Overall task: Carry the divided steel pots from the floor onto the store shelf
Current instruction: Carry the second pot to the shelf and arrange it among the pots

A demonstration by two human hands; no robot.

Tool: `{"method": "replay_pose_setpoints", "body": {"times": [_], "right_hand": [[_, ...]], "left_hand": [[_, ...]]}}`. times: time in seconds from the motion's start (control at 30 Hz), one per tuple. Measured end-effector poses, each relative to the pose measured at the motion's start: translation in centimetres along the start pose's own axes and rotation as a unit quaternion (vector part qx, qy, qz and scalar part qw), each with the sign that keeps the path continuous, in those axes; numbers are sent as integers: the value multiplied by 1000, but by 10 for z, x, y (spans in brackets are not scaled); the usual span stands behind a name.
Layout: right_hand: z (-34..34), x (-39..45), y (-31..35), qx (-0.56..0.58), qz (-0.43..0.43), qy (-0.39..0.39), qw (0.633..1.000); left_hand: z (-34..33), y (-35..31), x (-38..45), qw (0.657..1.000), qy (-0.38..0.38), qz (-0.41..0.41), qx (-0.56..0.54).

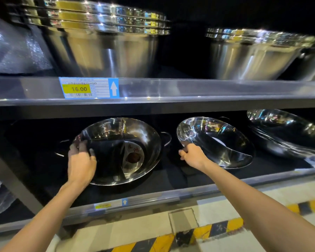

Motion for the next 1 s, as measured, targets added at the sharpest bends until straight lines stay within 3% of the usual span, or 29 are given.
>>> {"method": "replay_pose_setpoints", "body": {"times": [0.07,0.27,0.37,0.47,0.57,0.73,1.0], "right_hand": [[29,-7,-16,-10,-7,-35,999],[131,-26,-93,-76,-46,-128,988],[170,-17,-135,-126,-65,-113,983],[191,3,-167,-181,-70,-79,978],[205,33,-183,-182,-57,-56,980],[216,79,-206,-165,-49,-55,984],[207,110,-228,-136,-25,-32,990]], "left_hand": [[-9,-39,-7,998,19,-46,-26],[-85,-158,-70,980,129,-31,-148],[-159,-203,-122,936,277,27,-214],[-209,-229,-149,906,337,88,-241],[-233,-237,-147,914,312,153,-209],[-234,-242,-152,952,130,178,-214],[-269,-255,-172,938,83,250,-223]]}}
Point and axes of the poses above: each hand's wrist, its own x-axis towards the middle knuckle, its own z-axis out of the back of the hand, y = z × x, the point moved 6 cm from there along x, towards the middle knuckle, and after that the axes turned 4 degrees about y, right-handed, at the moved point
